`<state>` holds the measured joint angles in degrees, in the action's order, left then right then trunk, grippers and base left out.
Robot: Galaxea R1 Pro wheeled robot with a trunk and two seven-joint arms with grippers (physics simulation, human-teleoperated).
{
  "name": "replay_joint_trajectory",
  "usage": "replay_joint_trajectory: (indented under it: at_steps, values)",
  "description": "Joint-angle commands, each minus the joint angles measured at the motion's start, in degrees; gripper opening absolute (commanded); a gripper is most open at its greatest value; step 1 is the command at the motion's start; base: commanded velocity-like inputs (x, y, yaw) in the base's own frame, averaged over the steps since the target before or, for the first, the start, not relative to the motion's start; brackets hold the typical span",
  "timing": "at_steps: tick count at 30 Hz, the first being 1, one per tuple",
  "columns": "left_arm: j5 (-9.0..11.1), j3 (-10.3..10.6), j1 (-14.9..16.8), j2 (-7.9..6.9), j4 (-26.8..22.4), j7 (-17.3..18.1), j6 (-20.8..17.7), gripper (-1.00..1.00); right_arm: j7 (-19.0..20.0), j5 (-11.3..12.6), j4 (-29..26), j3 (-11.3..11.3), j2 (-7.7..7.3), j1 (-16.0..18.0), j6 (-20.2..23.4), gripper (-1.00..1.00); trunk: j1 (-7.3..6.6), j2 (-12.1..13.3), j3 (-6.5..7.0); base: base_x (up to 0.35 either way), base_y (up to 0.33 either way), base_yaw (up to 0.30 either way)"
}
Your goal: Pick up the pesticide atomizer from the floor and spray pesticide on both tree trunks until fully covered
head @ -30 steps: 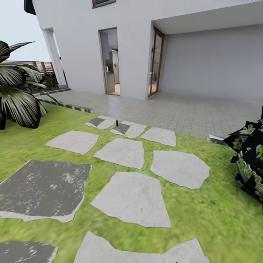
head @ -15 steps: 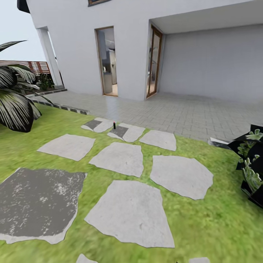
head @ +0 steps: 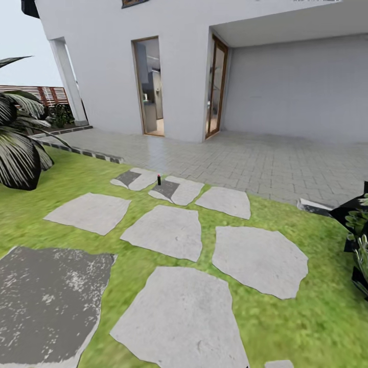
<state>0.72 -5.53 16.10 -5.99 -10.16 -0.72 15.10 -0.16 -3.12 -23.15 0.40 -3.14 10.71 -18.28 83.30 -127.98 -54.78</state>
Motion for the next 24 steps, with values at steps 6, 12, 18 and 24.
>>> replay_joint_trajectory:
  at_steps: [6, 12, 18, 24]
  values:
    - [0.07, -0.18, 0.03, 0.03, 0.0, 0.01, 0.19, 1.0, -0.02, -0.31, 0.04, -0.03, 0.0, 0.01, -0.18, 1.0, 0.02, -0.02, -0.05, 0.339, 0.0, 0.0]
    - [0.07, -0.18, 0.03, 0.02, -0.03, 0.01, 0.19, 1.0, -0.02, -0.31, 0.01, -0.03, 0.05, 0.01, -0.18, 1.0, 0.02, -0.02, -0.05, 0.339, 0.0, 0.0]
    - [0.07, -0.18, 0.03, 0.01, -0.03, 0.01, 0.19, 1.0, -0.02, -0.31, -0.04, -0.02, 0.07, 0.01, -0.18, 1.0, 0.02, -0.02, -0.05, 0.339, 0.0, 0.0]
    - [0.07, -0.18, 0.04, 0.01, -0.03, 0.01, 0.19, 1.0, -0.02, -0.31, -0.05, 0.02, 0.07, 0.02, -0.18, 1.0, 0.02, -0.02, -0.05, 0.339, 0.0, 0.0]
